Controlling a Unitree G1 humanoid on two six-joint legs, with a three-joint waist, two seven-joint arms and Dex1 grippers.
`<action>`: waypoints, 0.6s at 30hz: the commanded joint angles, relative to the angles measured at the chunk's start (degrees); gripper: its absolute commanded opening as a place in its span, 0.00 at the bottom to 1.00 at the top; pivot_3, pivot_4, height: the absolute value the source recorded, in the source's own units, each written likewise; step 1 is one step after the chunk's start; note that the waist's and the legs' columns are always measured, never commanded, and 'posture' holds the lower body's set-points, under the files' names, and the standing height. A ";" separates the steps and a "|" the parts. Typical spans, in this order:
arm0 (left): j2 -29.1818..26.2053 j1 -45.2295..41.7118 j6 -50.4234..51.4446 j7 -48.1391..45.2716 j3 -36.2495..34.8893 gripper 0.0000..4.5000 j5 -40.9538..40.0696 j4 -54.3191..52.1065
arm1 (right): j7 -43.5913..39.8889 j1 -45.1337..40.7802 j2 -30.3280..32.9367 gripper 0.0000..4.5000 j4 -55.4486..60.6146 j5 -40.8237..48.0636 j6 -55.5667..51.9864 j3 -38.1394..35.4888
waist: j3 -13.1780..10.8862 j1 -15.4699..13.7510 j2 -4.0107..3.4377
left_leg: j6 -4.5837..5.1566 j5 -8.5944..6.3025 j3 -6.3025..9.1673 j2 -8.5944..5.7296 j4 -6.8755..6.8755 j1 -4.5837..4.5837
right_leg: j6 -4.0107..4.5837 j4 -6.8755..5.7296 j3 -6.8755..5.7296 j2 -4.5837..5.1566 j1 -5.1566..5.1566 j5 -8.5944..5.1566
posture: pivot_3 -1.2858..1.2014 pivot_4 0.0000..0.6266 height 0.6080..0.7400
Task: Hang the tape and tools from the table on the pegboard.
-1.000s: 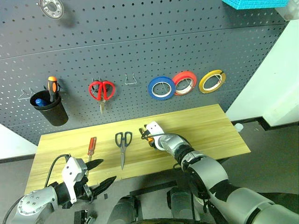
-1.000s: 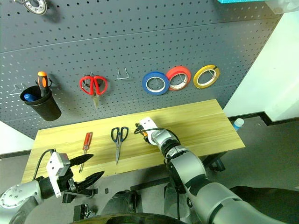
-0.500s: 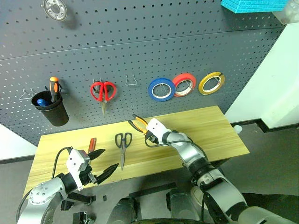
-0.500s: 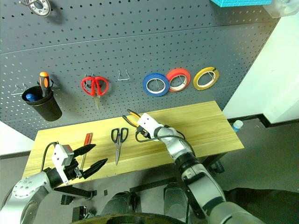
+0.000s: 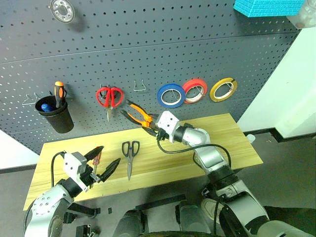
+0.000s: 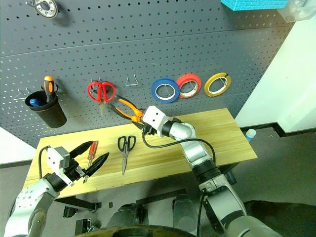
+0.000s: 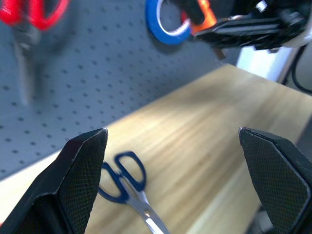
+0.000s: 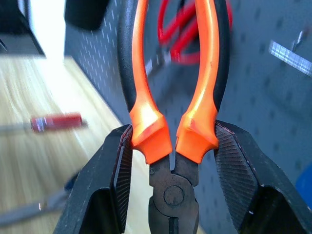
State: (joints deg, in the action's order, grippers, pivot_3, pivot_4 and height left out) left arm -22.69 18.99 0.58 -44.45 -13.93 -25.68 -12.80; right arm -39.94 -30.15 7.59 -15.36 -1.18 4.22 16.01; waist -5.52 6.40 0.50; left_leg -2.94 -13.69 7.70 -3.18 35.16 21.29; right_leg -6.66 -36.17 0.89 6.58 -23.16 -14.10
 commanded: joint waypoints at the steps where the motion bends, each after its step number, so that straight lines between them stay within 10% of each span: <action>1: 0.66 -2.04 -3.73 1.93 -2.38 1.00 0.35 1.22 | -0.10 -5.29 -2.54 0.47 3.74 4.95 1.81 -2.97 | 0.00 -0.35 -0.01 | 0.00 0.00 0.00 0.00 0.00 -0.01 | 0.00 0.00 0.00 0.00 0.00 0.01 | 0.49 0.00 0.99; 18: 5.36 -10.79 -19.15 13.49 -2.39 1.00 8.68 7.65 | 13.07 -34.21 -13.93 0.47 -37.66 6.26 20.64 -13.51 | 0.25 -0.75 0.14 | -0.23 0.13 -0.01 0.00 -0.04 -0.03 | -0.08 -0.02 0.03 -0.07 -0.04 0.22 | 0.51 0.00 0.99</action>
State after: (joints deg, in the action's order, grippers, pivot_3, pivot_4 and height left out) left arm -17.24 7.88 -16.90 -31.62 -16.36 -16.97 -3.48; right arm -28.50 -60.96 -5.45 -51.44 4.79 20.41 3.92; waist -5.27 5.65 0.64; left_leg -3.17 -13.56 7.69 -3.18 35.09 21.26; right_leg -6.74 -36.19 0.92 6.50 -23.20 -13.88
